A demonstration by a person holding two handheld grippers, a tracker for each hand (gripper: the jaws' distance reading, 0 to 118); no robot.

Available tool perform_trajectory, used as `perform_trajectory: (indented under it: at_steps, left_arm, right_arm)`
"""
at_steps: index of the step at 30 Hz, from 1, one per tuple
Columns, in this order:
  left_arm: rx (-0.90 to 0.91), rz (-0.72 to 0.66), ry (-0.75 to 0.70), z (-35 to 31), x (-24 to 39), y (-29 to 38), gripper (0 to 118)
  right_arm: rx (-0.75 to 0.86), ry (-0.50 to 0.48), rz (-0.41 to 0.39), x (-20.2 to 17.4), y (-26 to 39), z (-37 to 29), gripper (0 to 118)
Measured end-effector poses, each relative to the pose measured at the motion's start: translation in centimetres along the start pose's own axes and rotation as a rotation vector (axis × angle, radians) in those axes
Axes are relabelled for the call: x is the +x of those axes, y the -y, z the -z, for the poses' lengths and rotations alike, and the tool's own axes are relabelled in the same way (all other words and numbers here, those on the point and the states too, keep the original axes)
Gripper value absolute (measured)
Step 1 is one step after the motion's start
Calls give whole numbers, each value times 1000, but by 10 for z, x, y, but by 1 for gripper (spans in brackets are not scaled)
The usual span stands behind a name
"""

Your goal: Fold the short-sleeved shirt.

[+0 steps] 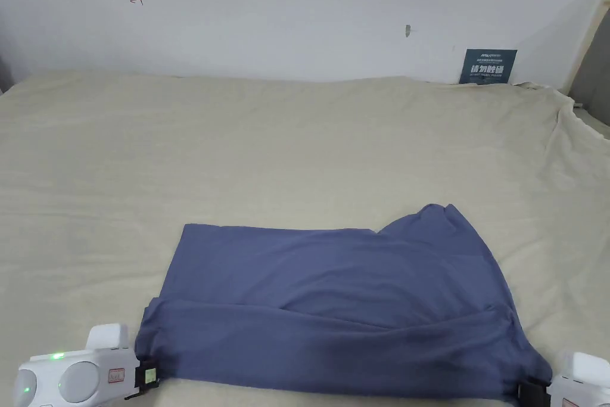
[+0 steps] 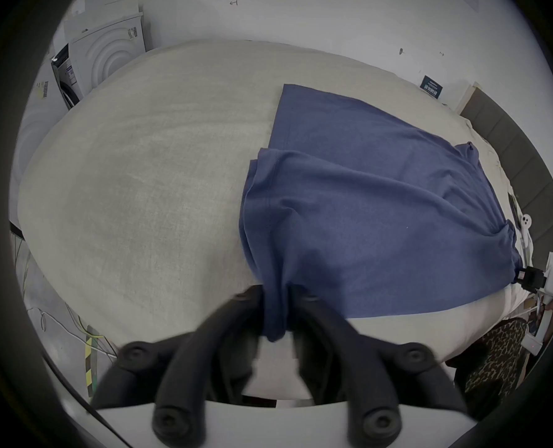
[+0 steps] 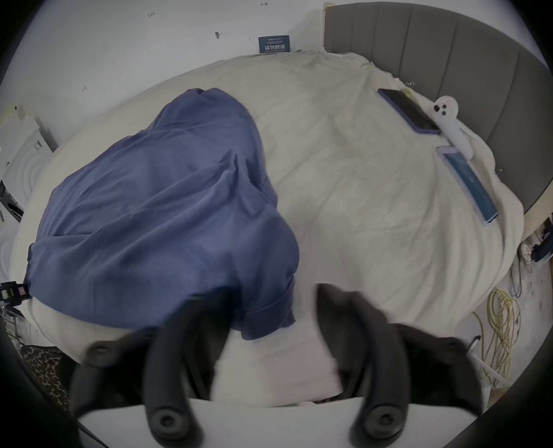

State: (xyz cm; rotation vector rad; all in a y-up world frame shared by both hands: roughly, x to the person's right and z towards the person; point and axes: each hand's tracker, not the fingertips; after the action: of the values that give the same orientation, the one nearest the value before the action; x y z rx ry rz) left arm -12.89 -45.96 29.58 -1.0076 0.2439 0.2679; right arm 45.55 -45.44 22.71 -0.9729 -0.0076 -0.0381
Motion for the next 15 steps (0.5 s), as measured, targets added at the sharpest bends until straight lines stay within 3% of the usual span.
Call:
perform_trajectory:
  at_steps: [1, 3, 9, 15]
  left_arm:
    - [1, -17, -11, -8, 1, -2, 73]
    - [66, -60, -9, -26, 3, -7, 95]
    - [348, -38, 54, -99, 30, -41, 95]
    - [608, -2, 22, -153, 69, -59, 95]
  right_arm:
    - [25, -6, 0, 0, -2, -9, 76]
    - [121, -41, 14, -4, -11, -32, 76]
    - [372, -85, -53, -23, -54, -101, 76]
    - [578, -139, -92, -53, -74, -149, 76]
